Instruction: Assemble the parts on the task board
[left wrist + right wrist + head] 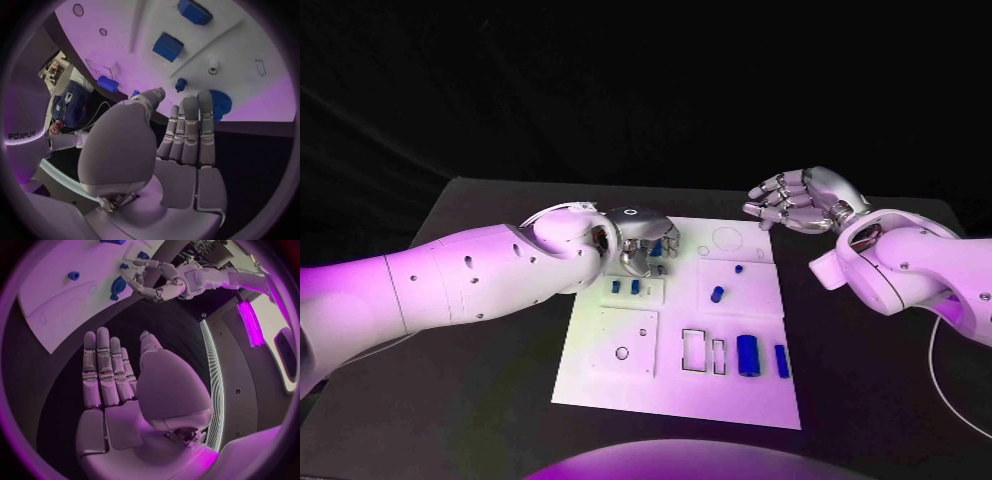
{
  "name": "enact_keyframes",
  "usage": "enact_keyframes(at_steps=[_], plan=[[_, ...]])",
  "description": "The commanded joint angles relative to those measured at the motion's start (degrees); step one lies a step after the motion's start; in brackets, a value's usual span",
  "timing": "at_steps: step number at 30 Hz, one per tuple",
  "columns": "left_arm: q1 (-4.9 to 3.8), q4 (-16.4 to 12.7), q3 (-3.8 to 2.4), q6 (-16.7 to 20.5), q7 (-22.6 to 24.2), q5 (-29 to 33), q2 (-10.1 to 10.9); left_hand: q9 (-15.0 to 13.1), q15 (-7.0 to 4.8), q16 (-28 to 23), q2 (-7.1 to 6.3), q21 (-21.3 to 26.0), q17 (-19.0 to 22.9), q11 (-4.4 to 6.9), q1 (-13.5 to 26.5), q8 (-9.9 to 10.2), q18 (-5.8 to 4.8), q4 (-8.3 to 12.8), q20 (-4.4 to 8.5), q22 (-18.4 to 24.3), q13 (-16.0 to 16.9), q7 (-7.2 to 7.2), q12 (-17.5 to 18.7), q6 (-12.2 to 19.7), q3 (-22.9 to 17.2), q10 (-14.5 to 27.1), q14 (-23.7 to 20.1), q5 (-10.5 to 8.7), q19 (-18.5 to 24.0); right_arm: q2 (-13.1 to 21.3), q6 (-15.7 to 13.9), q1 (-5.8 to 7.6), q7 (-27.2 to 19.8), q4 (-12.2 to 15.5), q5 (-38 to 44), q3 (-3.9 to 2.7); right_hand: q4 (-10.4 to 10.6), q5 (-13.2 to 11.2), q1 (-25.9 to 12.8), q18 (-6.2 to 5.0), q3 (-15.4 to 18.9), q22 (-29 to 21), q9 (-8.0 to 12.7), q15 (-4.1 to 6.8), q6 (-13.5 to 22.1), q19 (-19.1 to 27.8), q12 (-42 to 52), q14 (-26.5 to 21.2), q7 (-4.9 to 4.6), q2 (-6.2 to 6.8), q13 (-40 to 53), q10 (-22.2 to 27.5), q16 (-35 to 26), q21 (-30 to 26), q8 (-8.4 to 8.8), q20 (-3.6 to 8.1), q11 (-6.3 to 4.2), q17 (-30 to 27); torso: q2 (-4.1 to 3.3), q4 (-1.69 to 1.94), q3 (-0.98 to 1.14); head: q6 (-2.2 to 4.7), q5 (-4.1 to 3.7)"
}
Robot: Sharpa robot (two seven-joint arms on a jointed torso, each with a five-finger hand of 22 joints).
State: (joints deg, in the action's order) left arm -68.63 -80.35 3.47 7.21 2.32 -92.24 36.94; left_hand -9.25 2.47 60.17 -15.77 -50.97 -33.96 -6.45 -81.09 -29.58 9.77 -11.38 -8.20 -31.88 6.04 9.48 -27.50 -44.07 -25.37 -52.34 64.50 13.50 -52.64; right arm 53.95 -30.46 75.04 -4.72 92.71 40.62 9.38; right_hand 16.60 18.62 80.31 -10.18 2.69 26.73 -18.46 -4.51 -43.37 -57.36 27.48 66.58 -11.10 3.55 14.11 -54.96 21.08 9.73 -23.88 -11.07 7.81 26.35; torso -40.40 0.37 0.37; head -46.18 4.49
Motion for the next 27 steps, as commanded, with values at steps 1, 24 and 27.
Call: enact_keyframes(at_steps=[1, 24, 27], plan=[[0.0, 0.54, -0.01, -2.77, -1.17, -2.53, -0.47, 0.11, 0.06, 0.4, 0.28, -0.26, -0.1, -0.15, -0.58, 0.39, 0.68, 0.01, -0.05, -0.13, -0.13, 0.07, 0.39, -0.45, 0.4, 0.05, 0.2, -0.03, -0.27, -0.08, 0.46, -0.02, -2.39, -0.01, -1.53, 0.0, -0.03, 0.01, 0.59, -0.17, -0.52, -1.18, 0.29, -0.62, 0.63, 0.61, -0.7, -0.86, -1.42, 0.23, -1.78, 0.17, -2.02, -1.18, 0.39, -0.58, 0.68, -0.7, 0.05, 0.02, 0.04, -0.03, 0.0], [0.1, 2.68, 0.11, -7.4, -1.81, -2.7, -1.7, 0.51, -0.29, 7.48, 1.37, -3.57, -4.15, 0.35, -2.51, 2.0, 0.72, 0.07, 0.21, -2.6, -0.36, -0.74, 0.01, -3.48, -0.81, -2.27, 2.15, 0.08, -0.29, -0.36, 0.48, -0.02, -3.33, -0.23, -2.74, 0.01, -0.06, 0.02, 1.19, -0.24, -1.58, -4.0, 1.17, -1.68, 1.25, 2.04, -2.24, -2.59, -2.18, 0.28, -5.87, 1.04, -6.32, -3.66, 0.87, -1.66, 1.52, -2.63, 0.02, 0.07, 0.05, -0.24, -0.09], [0.12, 2.78, 0.12, -7.38, -1.72, -2.54, -1.79, 0.44, -0.6, 9.3, 1.91, -4.38, -6.23, 0.77, -3.14, 2.06, 0.77, 0.41, 0.4, -3.18, -0.24, -0.97, -0.35, -4.28, -1.53, -3.26, 3.31, 0.02, -0.33, -0.43, 0.5, -0.03, -3.3, -0.27, -2.8, 0.02, -0.06, 0.02, 1.19, -0.24, -1.6, -4.03, 1.18, -1.69, 1.26, 2.05, -2.26, -2.6, -2.19, 0.26, -5.93, 1.06, -6.37, -3.68, 0.88, -1.67, 1.53, -2.65, 0.03, 0.06, 0.04, -0.26, -0.04]])
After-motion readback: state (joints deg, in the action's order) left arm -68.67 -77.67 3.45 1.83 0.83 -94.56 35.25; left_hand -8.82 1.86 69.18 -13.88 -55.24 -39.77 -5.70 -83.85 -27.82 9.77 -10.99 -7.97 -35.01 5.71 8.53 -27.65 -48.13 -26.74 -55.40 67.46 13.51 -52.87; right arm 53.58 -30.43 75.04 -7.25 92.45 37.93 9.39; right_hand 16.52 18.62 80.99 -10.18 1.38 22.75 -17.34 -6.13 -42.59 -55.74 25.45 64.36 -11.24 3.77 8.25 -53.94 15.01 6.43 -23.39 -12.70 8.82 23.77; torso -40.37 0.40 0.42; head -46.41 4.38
